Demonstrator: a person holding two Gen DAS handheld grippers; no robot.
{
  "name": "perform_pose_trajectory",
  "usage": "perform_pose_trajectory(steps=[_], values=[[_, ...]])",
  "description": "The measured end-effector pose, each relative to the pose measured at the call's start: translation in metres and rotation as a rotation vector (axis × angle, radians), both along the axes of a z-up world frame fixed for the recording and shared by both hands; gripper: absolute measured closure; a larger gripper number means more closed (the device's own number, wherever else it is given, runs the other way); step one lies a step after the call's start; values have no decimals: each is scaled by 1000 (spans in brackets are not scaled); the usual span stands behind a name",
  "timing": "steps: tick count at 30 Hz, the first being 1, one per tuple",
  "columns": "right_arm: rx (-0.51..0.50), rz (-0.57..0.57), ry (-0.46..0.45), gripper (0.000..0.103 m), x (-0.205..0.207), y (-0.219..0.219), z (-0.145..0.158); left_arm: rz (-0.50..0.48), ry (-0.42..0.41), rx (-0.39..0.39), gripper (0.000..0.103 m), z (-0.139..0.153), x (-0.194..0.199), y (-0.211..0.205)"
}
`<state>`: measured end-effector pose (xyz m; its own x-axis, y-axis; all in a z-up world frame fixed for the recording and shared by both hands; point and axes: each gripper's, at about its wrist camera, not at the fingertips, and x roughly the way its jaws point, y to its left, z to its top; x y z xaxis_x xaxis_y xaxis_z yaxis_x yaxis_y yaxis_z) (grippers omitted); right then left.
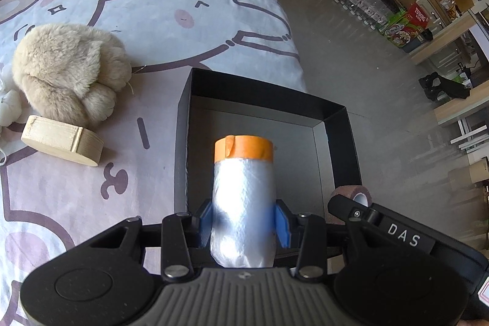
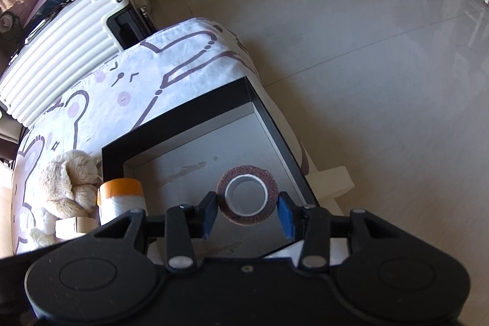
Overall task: Organize objects
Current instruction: 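Lower the orange-capped roll into the black box and open the left tool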
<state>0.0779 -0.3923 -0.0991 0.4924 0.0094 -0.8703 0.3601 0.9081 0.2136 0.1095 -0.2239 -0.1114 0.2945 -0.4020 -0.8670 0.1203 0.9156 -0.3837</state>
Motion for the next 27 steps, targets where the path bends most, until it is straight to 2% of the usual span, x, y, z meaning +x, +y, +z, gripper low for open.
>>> perform_pose_trajectory(steps=[19, 27], values=[[22, 12, 35, 60, 13, 10, -14, -21, -2, 88, 60, -8, 1, -6], [59, -1, 30, 60, 14, 9, -14, -70, -22, 96, 52, 3, -3, -6]])
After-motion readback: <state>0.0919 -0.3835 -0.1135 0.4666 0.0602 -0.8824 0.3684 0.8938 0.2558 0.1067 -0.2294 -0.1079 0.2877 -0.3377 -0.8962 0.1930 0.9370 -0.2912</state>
